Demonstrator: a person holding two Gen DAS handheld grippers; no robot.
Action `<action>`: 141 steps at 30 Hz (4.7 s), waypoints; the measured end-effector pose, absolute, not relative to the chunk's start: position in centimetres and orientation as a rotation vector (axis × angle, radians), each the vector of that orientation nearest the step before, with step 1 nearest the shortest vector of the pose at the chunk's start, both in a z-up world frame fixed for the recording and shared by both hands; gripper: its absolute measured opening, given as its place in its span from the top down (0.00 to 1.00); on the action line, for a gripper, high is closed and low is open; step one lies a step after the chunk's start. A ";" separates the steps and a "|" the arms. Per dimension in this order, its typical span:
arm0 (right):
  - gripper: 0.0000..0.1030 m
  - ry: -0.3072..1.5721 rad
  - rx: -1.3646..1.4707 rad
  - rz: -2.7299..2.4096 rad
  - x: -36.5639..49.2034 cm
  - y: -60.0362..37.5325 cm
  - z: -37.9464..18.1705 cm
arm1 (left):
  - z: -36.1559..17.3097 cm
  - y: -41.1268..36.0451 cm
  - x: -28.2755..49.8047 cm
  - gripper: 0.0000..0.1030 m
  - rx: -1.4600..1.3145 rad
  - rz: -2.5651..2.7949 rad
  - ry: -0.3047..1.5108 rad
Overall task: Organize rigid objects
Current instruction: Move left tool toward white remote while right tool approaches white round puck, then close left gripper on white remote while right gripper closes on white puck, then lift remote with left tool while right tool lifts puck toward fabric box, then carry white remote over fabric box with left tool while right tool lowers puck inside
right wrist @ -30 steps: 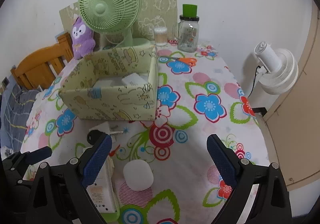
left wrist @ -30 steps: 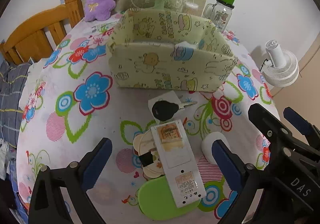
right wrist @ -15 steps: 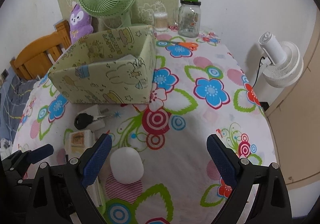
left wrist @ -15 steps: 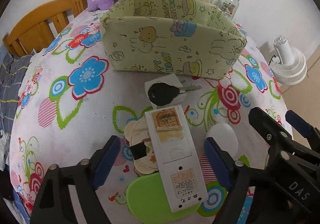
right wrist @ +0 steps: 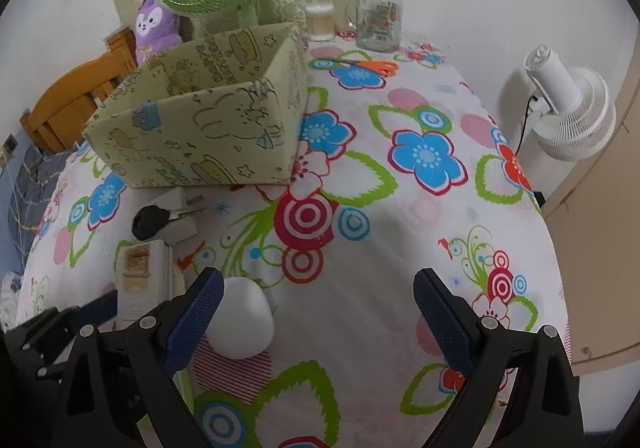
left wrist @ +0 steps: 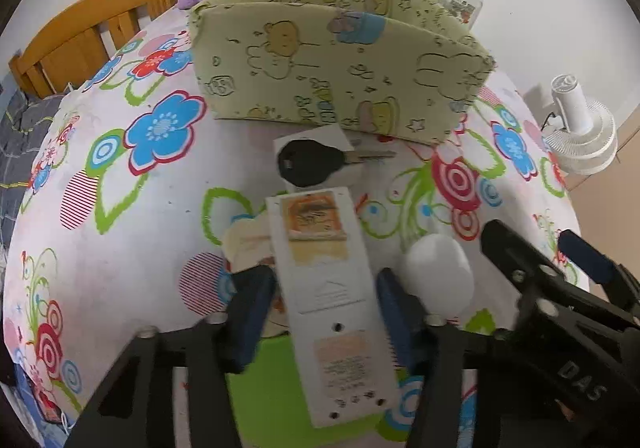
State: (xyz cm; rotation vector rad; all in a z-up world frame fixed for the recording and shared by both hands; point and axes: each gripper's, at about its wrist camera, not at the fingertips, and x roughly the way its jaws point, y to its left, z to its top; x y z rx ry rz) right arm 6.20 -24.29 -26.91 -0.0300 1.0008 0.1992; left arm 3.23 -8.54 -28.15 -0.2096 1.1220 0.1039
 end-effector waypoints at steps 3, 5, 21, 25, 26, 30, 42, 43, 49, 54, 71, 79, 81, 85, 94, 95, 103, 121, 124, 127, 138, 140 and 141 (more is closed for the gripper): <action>0.06 1.007 -0.033 0.204 6.3 -24.3 -27.1 | -28.1 -8.6 3.2 0.52 -0.212 0.103 1.125; 0.06 1.007 -0.038 0.211 6.3 -24.1 -27.1 | -28.0 -8.2 3.1 0.53 -0.220 0.110 1.126; 0.08 1.041 -0.020 0.215 5.8 -21.6 -28.0 | -27.6 -6.1 2.6 0.54 -0.068 0.084 1.114; 0.13 1.066 -0.023 0.206 5.5 -21.0 -28.7 | -27.9 -5.7 2.6 0.54 -0.030 0.041 1.128; 0.13 1.068 -0.019 0.203 5.4 -20.9 -28.8 | -27.8 -5.7 2.5 0.54 -0.020 0.033 1.127; 0.16 1.078 0.004 0.189 5.4 -20.4 -29.2 | -27.9 -5.5 2.7 0.54 -0.001 0.006 1.136; 0.49 1.103 -0.014 0.162 5.6 -19.0 -30.1 | -28.6 -5.5 3.0 0.56 0.030 -0.022 1.128; 0.49 1.103 -0.021 0.159 5.6 -18.9 -30.1 | -28.6 -5.4 3.1 0.56 0.022 -0.024 1.128; 0.50 1.107 -0.033 0.136 5.1 -18.7 -29.9 | -28.3 -4.9 3.4 0.57 -0.015 -0.032 1.141; 0.50 1.094 -0.023 0.120 4.7 -18.8 -28.8 | -27.2 -4.9 3.4 0.57 -0.007 -0.046 1.120; 0.50 1.000 -0.015 0.100 4.1 -18.7 -22.4 | -21.5 -4.6 3.4 0.57 0.020 -0.106 1.029; 0.50 0.968 -0.005 0.105 3.6 -18.3 -19.5 | -18.9 -4.2 3.5 0.57 0.044 -0.131 0.993; 0.50 0.949 -0.007 0.101 3.3 -18.1 -18.7 | -18.1 -4.0 3.5 0.57 0.043 -0.135 0.976; 0.50 0.924 -0.001 0.093 3.1 -17.9 -17.0 | -16.7 -3.6 3.5 0.57 0.041 -0.140 0.951; 0.50 0.874 -0.012 0.073 2.5 -17.5 -14.3 | -14.2 -3.2 3.3 0.57 0.039 -0.160 0.911; 0.50 0.870 -0.016 0.072 2.5 -17.4 -14.0 | -14.0 -3.1 3.3 0.57 0.040 -0.159 0.908; 0.50 0.854 0.004 0.070 2.5 -16.7 -12.4 | -12.2 -2.2 3.4 0.57 0.063 -0.164 0.879; 0.50 0.862 -0.014 0.120 7.0 -15.6 -12.1 | -11.7 -1.3 6.9 0.57 0.041 -0.129 0.877; 0.50 0.863 -0.026 0.139 8.3 -15.6 -12.2 | -11.9 -1.5 7.9 0.57 0.032 -0.114 0.880; 0.50 0.863 -0.030 0.154 9.7 -15.6 -12.2 | -12.0 -1.6 9.1 0.56 0.025 -0.100 0.882; 0.50 0.886 -0.025 0.185 13.9 -16.2 -13.2 | -12.9 -2.1 12.8 0.56 0.007 -0.069 0.904; 0.50 0.892 -0.027 0.190 14.6 -16.2 -13.5 | -13.1 -2.1 13.3 0.56 0.004 -0.065 0.910; 0.50 0.896 -0.027 0.195 15.0 -16.2 -13.7 | -13.4 -2.0 13.7 0.56 0.002 -0.064 0.914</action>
